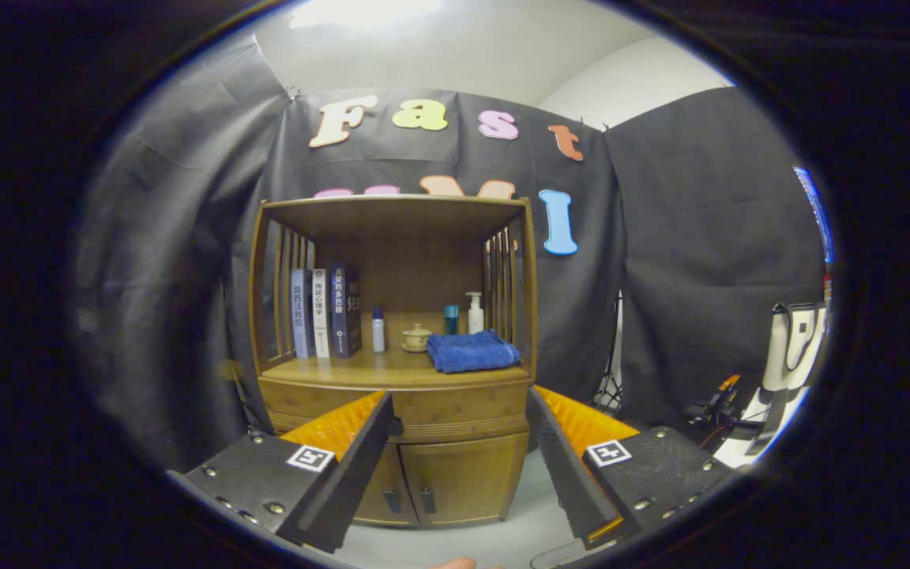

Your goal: Pull open the drawer, take out the items inside it, and place them on the countertop above the cabinet.

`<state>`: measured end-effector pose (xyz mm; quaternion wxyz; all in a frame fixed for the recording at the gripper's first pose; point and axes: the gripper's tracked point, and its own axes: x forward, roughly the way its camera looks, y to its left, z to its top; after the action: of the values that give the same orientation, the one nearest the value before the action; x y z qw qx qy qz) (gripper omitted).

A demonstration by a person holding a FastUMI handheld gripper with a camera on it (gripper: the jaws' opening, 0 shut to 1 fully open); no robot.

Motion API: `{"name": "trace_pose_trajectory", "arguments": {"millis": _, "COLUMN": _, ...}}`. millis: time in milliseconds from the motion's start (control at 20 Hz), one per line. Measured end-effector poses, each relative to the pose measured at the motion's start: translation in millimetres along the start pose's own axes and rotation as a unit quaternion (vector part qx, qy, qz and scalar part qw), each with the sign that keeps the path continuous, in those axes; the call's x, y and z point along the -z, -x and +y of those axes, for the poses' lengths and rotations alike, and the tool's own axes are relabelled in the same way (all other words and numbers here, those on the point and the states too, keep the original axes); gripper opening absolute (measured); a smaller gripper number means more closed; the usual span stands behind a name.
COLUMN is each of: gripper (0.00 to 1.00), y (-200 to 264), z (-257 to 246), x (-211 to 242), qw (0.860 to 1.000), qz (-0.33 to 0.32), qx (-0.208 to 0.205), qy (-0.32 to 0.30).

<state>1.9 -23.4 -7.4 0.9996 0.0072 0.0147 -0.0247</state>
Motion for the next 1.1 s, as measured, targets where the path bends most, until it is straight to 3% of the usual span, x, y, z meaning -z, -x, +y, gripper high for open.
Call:
{"name": "trace_pose_trajectory", "arguments": {"millis": 200, "gripper": 1.00, "y": -7, "z": 5, "x": 5, "qw": 1.000, "qz": 0.008, "qx": -0.003, "qy": 0.001}}
{"name": "trace_pose_trajectory", "arguments": {"millis": 400, "gripper": 1.00, "y": -38, "z": 4, "x": 25, "qw": 0.999, "qz": 0.030, "qx": 0.024, "qy": 0.000}}
{"name": "trace_pose_trajectory", "arguments": {"millis": 700, "gripper": 0.98, "y": -117, "z": 61, "x": 65, "qw": 0.997, "qz": 0.064, "qx": -0.036, "qy": 0.006}}
{"name": "trace_pose_trajectory", "arguments": {"millis": 1000, "gripper": 0.98, "y": -192, "z": 105, "x": 135, "qw": 0.988, "qz": 0.131, "qx": -0.074, "qy": -0.018}}
{"name": "trace_pose_trajectory", "arguments": {"millis": 1100, "gripper": 0.87, "y": -210, "z": 112, "x": 162, "qw": 0.985, "qz": 0.154, "qx": -0.080, "qy": -0.024}}
